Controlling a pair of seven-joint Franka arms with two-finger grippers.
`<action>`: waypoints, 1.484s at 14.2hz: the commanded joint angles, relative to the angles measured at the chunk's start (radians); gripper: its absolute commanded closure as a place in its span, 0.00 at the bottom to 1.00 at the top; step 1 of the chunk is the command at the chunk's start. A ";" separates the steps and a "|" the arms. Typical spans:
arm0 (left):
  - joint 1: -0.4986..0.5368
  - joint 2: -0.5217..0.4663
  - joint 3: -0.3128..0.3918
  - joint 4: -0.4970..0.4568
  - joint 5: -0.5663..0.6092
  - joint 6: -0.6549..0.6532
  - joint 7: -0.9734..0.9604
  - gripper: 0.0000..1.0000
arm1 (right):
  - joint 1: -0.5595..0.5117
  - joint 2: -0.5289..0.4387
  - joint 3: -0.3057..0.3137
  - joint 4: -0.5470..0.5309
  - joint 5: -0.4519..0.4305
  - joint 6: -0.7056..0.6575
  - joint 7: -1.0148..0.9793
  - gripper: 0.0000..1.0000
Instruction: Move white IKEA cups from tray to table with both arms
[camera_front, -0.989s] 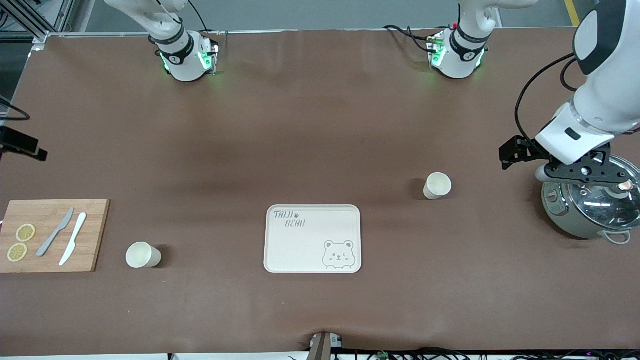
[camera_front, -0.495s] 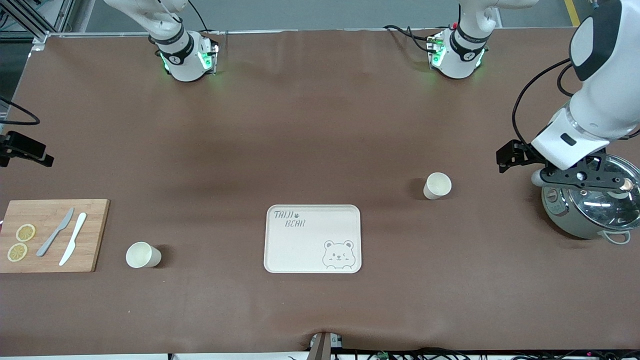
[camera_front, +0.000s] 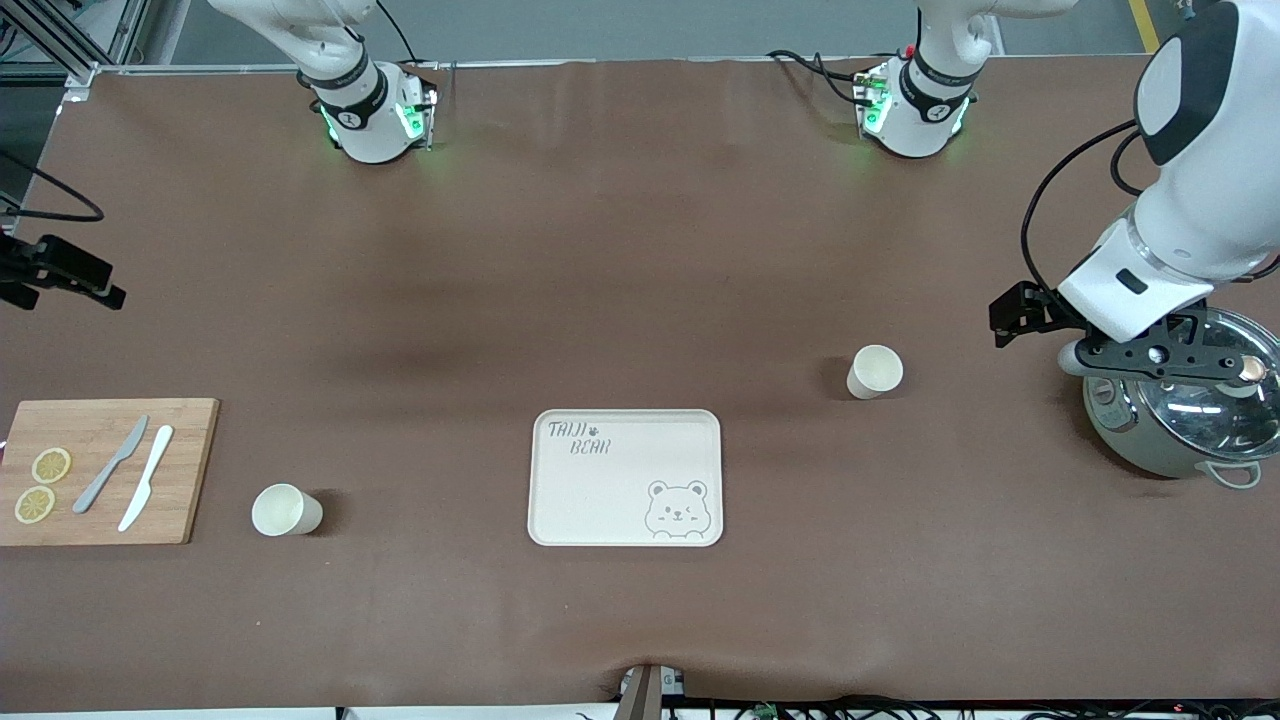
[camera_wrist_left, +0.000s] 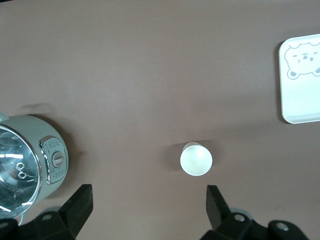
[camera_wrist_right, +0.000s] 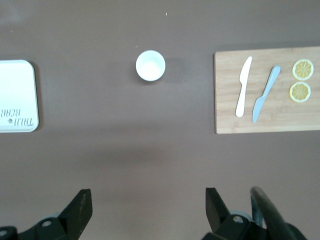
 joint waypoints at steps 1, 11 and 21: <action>0.004 0.007 -0.003 0.024 0.002 -0.021 0.009 0.00 | -0.003 -0.058 0.008 -0.074 -0.030 0.020 0.001 0.00; 0.008 0.004 -0.009 0.024 -0.045 0.021 0.007 0.00 | 0.011 -0.047 0.002 -0.039 -0.030 0.017 -0.021 0.00; -0.004 0.005 -0.011 0.023 -0.070 0.022 0.009 0.00 | 0.011 -0.049 0.002 -0.042 -0.030 0.017 -0.021 0.00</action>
